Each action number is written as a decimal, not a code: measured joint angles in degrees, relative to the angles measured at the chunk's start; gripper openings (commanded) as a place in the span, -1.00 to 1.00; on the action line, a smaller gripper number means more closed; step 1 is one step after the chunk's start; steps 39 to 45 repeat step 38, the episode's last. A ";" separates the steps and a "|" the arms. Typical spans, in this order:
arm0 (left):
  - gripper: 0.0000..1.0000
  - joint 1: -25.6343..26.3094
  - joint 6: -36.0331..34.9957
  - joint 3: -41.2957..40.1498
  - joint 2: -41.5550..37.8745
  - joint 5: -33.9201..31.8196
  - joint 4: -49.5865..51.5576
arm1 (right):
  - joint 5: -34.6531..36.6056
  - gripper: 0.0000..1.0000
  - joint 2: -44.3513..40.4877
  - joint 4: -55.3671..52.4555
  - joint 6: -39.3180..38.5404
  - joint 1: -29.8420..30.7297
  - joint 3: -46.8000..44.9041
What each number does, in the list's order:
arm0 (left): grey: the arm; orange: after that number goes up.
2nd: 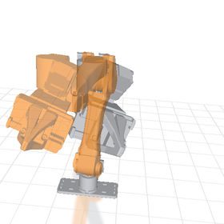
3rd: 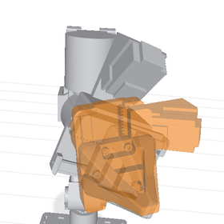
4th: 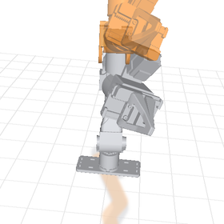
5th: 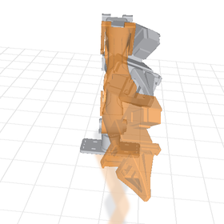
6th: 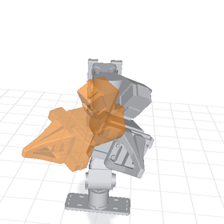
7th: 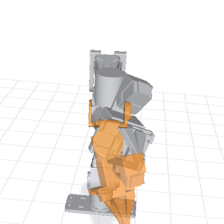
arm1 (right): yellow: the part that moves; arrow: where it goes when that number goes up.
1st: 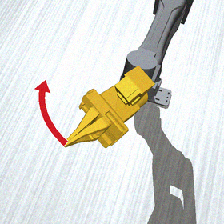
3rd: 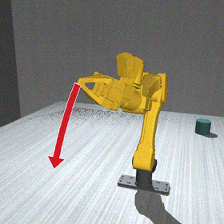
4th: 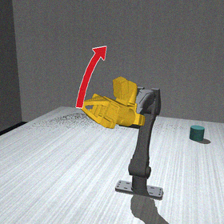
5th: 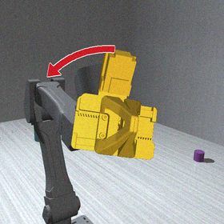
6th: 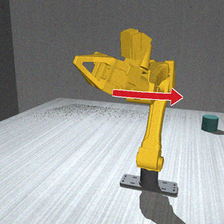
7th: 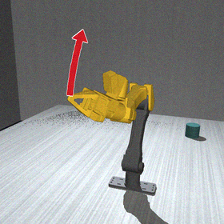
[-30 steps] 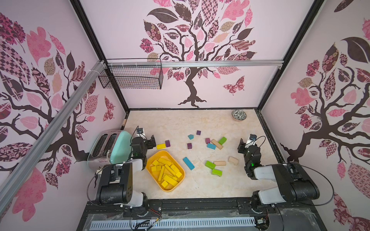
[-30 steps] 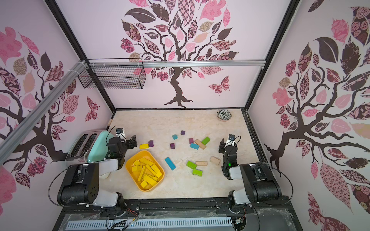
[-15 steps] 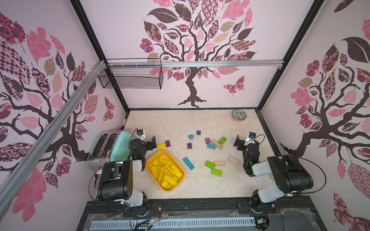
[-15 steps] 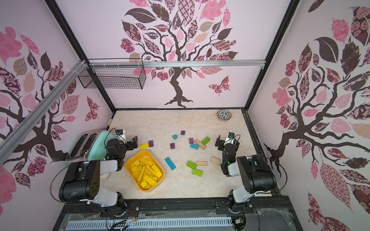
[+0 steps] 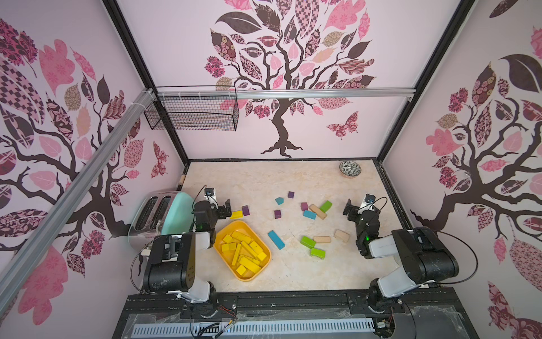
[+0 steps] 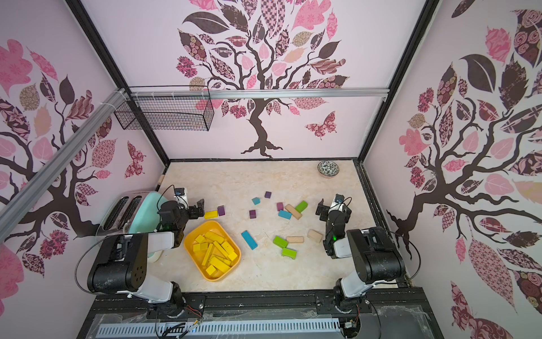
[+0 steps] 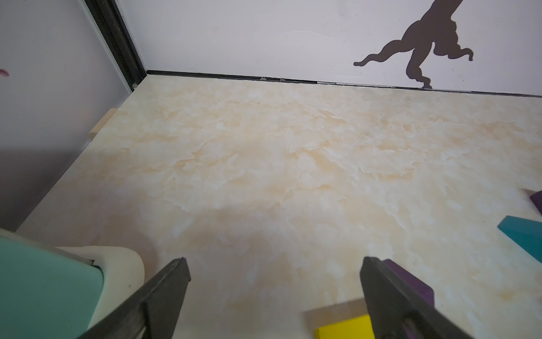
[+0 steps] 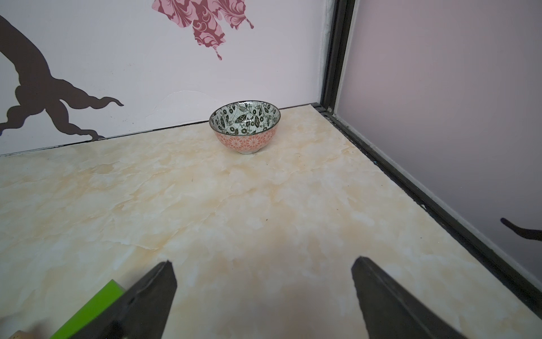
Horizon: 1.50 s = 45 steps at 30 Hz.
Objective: Pick out the yellow building blocks
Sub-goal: Reset both arms
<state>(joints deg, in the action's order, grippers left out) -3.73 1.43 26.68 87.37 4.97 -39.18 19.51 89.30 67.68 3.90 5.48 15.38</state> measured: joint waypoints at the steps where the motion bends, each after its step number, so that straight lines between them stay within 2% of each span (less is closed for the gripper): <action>1: 0.95 0.02 0.00 0.00 0.00 -0.17 -0.04 | 0.00 0.99 0.00 0.00 0.00 0.00 0.00; 45: 0.95 1.40 -0.50 0.00 0.00 -2.78 0.35 | 0.04 0.99 0.00 0.00 0.00 0.00 0.00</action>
